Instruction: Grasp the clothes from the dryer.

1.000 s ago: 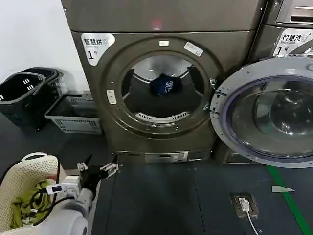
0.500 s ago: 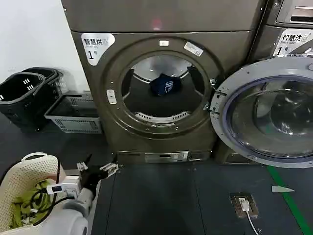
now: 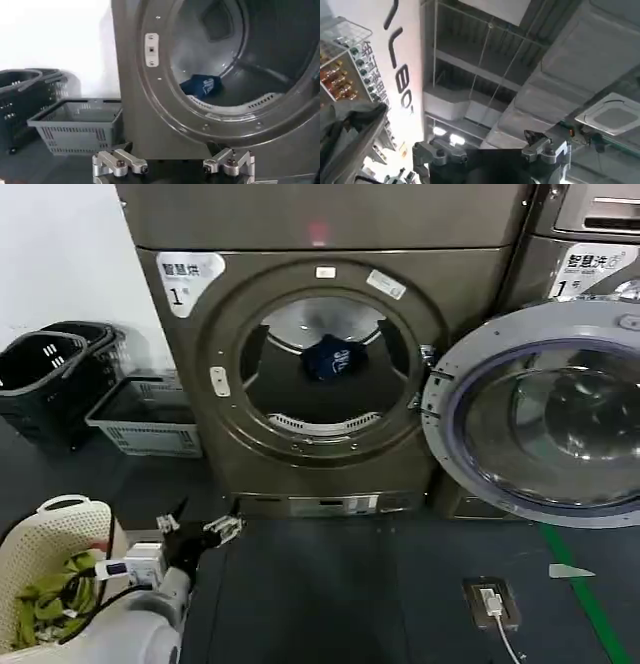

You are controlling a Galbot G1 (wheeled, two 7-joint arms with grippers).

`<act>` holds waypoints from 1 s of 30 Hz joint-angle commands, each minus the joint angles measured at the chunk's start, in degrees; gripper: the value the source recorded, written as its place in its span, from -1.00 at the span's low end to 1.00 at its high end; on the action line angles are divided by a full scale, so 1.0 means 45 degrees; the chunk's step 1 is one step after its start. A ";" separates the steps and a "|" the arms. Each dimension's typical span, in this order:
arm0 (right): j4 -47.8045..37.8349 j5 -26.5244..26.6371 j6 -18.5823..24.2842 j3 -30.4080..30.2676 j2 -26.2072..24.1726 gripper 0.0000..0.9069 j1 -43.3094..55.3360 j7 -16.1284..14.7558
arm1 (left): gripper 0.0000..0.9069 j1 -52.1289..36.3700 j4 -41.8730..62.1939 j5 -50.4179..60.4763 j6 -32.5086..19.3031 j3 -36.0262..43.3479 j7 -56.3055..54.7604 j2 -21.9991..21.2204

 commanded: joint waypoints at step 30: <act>-0.0099 0.0030 0.0018 0.0238 0.0009 1.00 -0.0052 0.0081 | 1.00 -0.0053 -0.0112 0.0178 0.0623 0.0044 0.0020 0.0038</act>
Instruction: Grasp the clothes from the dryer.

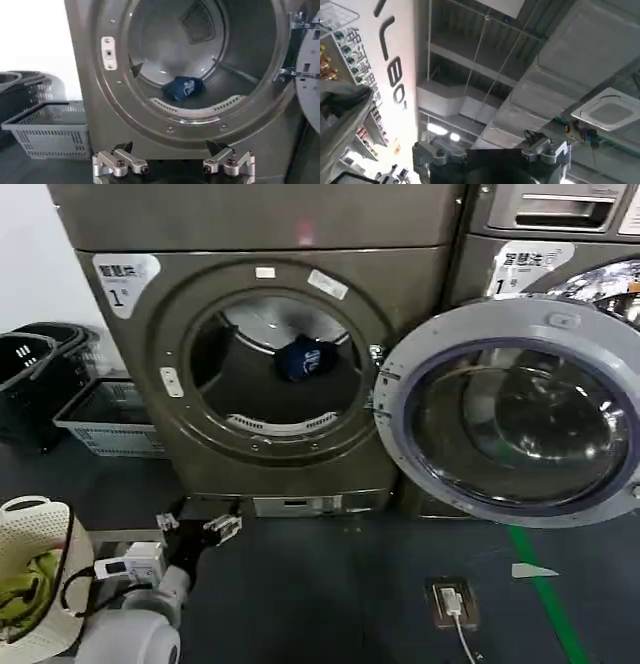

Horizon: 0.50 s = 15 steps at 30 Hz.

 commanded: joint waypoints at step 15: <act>-0.0449 0.0135 0.0157 0.0681 -0.0057 1.00 0.0024 0.0348 | 1.00 0.0031 -0.0105 0.0091 0.0623 0.0069 0.0030 0.0007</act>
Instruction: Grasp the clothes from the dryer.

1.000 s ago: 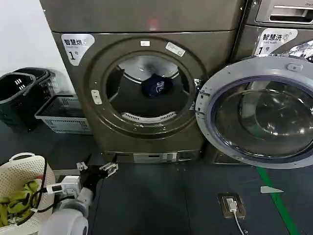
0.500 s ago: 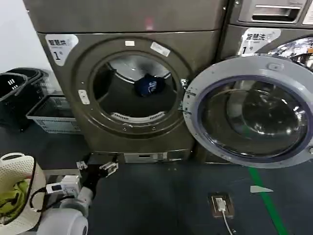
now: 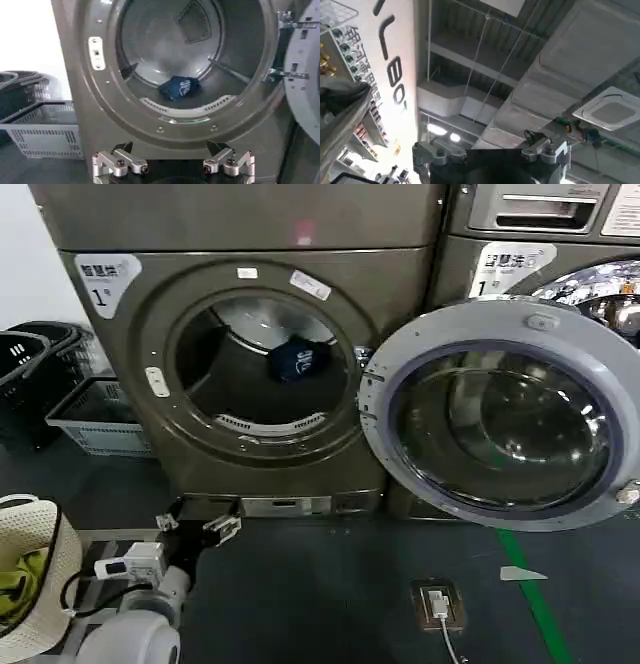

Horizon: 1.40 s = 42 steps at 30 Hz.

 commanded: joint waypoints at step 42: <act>-0.0510 0.0217 -0.0169 0.0574 0.0120 1.00 -0.0198 0.0057 | 1.00 0.0192 -0.0414 0.0103 0.0623 0.0105 -0.0156 -0.0005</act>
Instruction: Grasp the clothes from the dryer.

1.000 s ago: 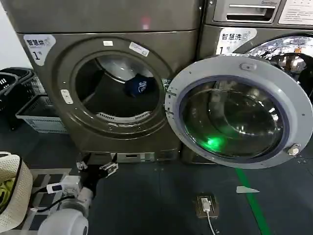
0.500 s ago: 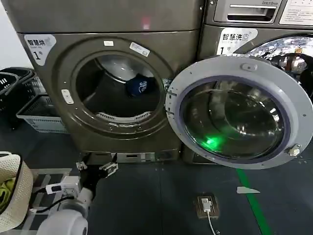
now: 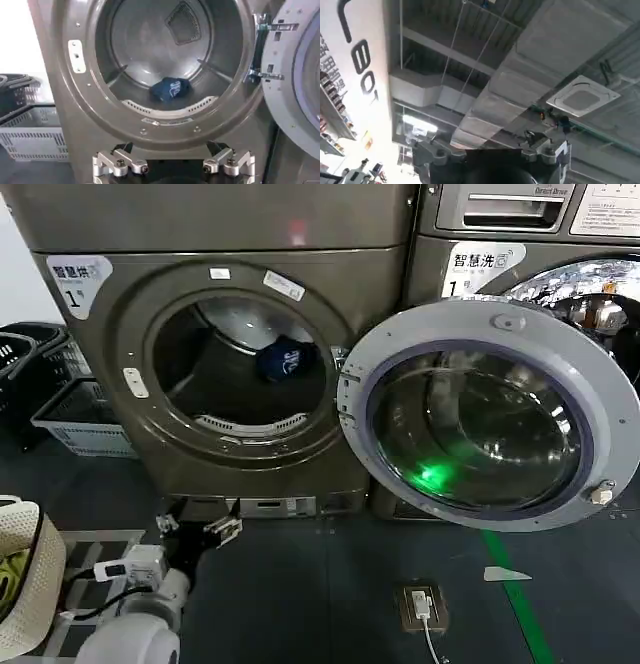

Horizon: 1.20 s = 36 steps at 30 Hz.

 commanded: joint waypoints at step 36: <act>0.0002 0.0012 -0.0110 -0.0084 0.0040 1.00 -0.0023 -0.0040 | 1.00 0.0076 0.0125 -0.0047 0.0623 0.0192 -0.0259 0.0055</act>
